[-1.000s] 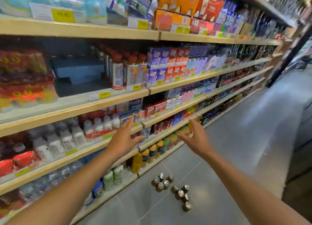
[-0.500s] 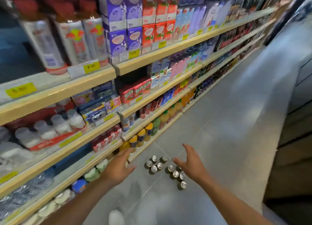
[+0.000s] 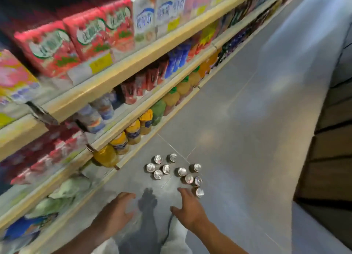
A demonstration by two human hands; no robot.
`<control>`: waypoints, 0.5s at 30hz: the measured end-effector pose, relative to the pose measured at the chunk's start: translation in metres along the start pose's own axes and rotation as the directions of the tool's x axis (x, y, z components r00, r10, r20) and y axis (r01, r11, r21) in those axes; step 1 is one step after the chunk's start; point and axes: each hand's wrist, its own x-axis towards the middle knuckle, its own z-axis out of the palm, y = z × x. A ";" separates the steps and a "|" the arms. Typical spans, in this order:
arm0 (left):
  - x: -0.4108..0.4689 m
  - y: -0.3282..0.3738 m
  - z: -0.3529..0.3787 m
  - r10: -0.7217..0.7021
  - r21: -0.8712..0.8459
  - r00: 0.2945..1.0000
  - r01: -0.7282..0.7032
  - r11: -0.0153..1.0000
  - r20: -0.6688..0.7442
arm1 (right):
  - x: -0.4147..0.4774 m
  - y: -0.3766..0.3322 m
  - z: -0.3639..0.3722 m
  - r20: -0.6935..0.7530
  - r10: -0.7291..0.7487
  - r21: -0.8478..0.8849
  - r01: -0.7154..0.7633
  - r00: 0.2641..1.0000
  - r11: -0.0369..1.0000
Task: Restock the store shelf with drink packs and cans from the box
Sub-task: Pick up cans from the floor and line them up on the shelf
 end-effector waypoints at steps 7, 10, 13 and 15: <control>0.138 -0.072 0.104 -0.071 0.029 0.997 0.072 0.997 -0.039 | 0.157 0.061 0.099 0.124 0.004 -0.082 0.006 0.992 0.997; 0.207 -0.099 0.140 -0.066 0.004 0.996 0.066 0.998 -0.060 | 0.224 0.086 0.139 0.105 -0.025 -0.124 0.038 0.994 0.991; 0.265 -0.109 0.154 -0.068 0.044 0.993 0.073 0.996 -0.093 | 0.272 0.096 0.162 0.057 -0.066 -0.165 0.075 0.996 0.983; 0.304 -0.115 0.164 -0.049 0.134 0.993 0.063 0.989 -0.106 | 0.305 0.102 0.180 0.037 -0.107 -0.196 0.113 0.994 0.974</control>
